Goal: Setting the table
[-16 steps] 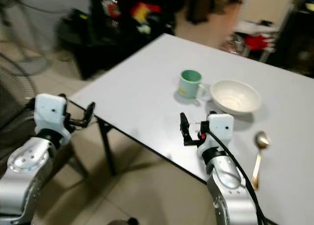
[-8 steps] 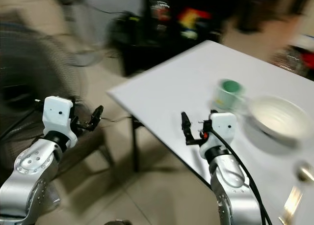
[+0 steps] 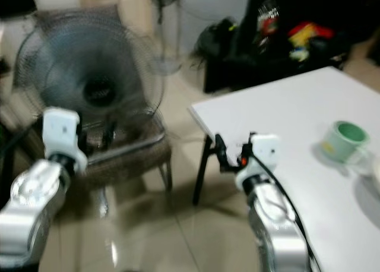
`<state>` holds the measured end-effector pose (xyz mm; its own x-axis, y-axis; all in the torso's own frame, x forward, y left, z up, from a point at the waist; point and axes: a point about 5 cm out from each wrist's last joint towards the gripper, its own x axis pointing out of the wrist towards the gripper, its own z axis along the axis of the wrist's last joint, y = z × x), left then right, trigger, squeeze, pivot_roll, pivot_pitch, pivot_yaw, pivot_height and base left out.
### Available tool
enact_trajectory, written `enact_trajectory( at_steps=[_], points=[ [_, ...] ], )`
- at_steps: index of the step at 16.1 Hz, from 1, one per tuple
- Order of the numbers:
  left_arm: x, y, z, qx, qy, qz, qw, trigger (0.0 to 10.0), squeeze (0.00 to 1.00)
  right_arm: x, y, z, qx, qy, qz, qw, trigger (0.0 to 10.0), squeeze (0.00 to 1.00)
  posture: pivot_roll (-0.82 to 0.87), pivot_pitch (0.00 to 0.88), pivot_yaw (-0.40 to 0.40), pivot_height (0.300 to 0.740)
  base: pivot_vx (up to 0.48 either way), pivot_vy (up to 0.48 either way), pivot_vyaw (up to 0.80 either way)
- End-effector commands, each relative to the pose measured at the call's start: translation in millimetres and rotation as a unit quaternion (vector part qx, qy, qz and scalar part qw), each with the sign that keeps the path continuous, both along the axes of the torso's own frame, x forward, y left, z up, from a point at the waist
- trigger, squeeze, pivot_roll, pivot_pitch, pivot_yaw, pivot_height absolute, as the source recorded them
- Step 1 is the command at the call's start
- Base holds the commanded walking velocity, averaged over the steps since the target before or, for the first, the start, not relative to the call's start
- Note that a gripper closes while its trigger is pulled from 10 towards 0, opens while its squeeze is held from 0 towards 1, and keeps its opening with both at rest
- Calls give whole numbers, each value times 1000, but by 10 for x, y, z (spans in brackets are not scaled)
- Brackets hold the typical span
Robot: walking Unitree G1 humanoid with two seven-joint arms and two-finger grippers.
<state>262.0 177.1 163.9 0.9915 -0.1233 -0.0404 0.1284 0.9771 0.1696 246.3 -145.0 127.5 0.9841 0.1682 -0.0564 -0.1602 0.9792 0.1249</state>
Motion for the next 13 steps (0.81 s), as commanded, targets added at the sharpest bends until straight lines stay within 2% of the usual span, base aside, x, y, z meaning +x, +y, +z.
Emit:
enact_trajectory(
  at_steps=[1, 3, 8, 13],
  points=[
    [-7, -18, 0, -5, 3, -5, 1000, 10000, 0, 9, -13, 25, -1, -5, 4, 1000, 10000, 1000, 123, 0, -16, 740, 0, 0, 800],
    [-16, -7, 7, 0, 2, -7, 1000, 10000, 0, 6, 37, -3, -1, 1, 23, 1000, 10000, 1000, 130, 0, -18, 740, 0, 152, 800],
    [8, -3, 37, 7, 0, -16, 1000, 10000, 0, 20, 69, -43, 10, 7, 22, 1000, 10000, 1000, 141, 0, -9, 740, 0, 335, 800],
    [-12, 17, 48, 16, 5, -20, 1000, 10000, 0, 1, 36, -76, 18, 12, 18, 1000, 10000, 1000, 144, 0, -1, 740, 0, 341, 800]
  ],
)
